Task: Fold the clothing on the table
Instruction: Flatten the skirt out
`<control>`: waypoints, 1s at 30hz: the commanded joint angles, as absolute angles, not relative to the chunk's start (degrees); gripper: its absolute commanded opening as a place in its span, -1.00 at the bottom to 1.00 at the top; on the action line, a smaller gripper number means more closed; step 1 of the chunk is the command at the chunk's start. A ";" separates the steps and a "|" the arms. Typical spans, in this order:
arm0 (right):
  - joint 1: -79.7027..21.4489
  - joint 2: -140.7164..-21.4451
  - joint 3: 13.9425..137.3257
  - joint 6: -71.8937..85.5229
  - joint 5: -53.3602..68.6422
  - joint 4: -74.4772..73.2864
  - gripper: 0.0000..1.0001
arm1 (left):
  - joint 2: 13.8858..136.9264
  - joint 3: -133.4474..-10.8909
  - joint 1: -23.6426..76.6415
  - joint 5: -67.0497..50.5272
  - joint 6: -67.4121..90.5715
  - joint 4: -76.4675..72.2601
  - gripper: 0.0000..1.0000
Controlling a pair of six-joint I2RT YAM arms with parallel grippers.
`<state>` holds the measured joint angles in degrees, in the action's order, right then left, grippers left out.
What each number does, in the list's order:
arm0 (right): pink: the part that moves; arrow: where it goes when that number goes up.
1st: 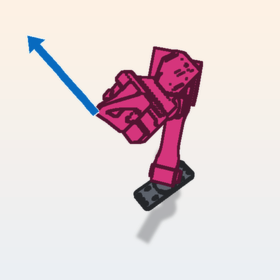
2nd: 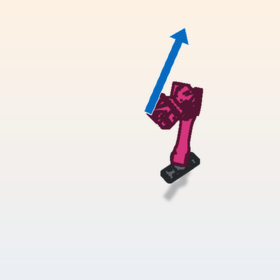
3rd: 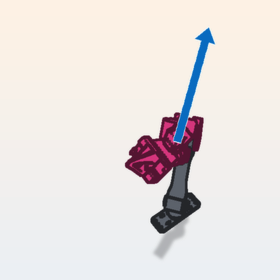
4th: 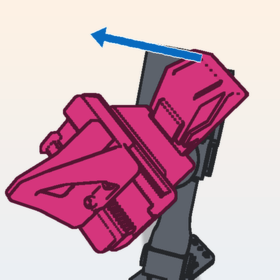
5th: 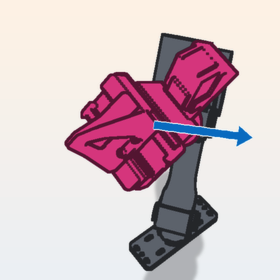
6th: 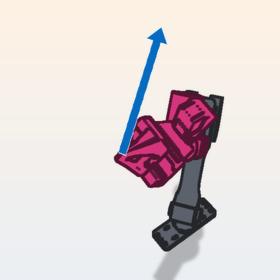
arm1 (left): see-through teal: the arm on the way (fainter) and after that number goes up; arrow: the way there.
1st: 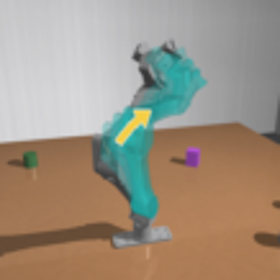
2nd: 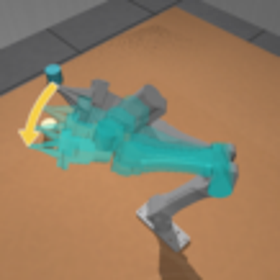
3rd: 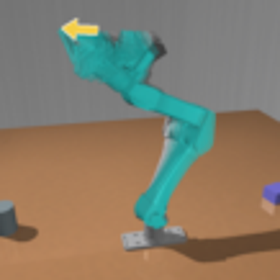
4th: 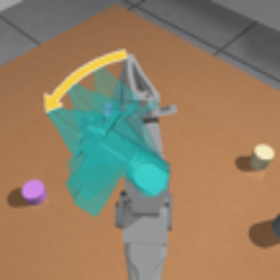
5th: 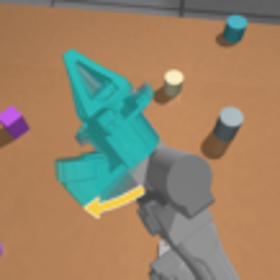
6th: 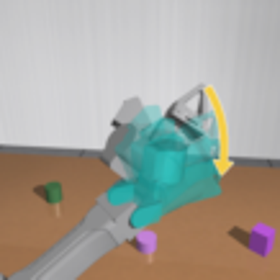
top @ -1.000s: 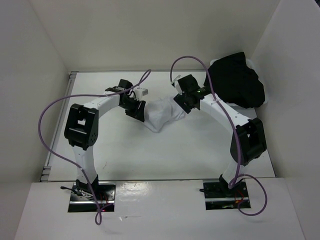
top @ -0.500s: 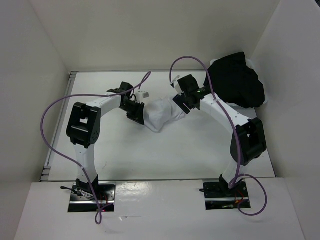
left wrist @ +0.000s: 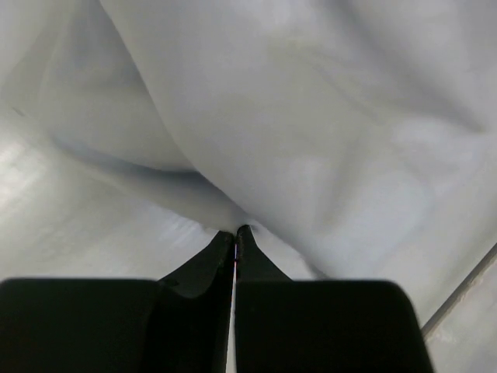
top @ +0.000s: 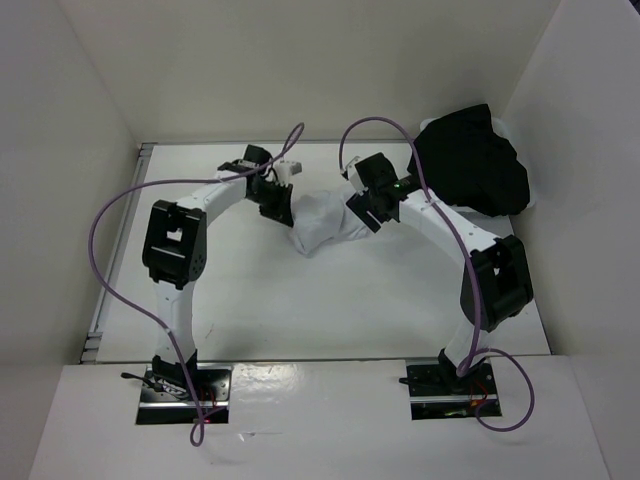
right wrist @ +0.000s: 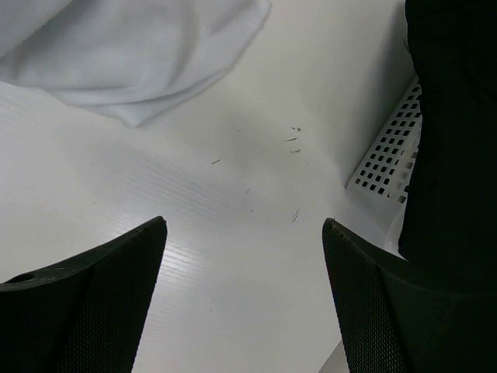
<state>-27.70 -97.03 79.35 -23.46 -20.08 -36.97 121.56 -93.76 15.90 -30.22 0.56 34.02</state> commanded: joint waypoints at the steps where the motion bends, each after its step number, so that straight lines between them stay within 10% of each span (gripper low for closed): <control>1: -27.25 -95.89 79.28 -23.55 -20.21 -36.65 0.71 | 117.33 -101.67 15.82 -29.62 1.58 34.09 -1.00; 15: -27.25 -95.36 78.66 -23.55 -20.74 -35.07 0.71 | 112.51 -135.78 22.32 -29.61 -3.68 49.39 -1.00; 27: -27.25 -97.20 78.66 -23.03 -20.21 -34.01 0.71 | 98.09 -97.58 19.69 -18.55 -3.69 41.31 -1.00; 29: -27.25 -97.21 79.19 -23.03 -20.21 -34.01 0.78 | 95.73 -93.27 18.90 -17.85 -4.92 42.00 -0.83; 30: -27.25 -97.21 79.19 -23.03 -20.21 -34.01 0.78 | 94.84 -91.95 18.37 -17.84 -4.92 42.01 -0.40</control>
<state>-27.68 -97.03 78.32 -23.42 -20.10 -36.29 101.08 -93.91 19.14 -19.68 -3.75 42.98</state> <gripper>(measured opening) 0.883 0.221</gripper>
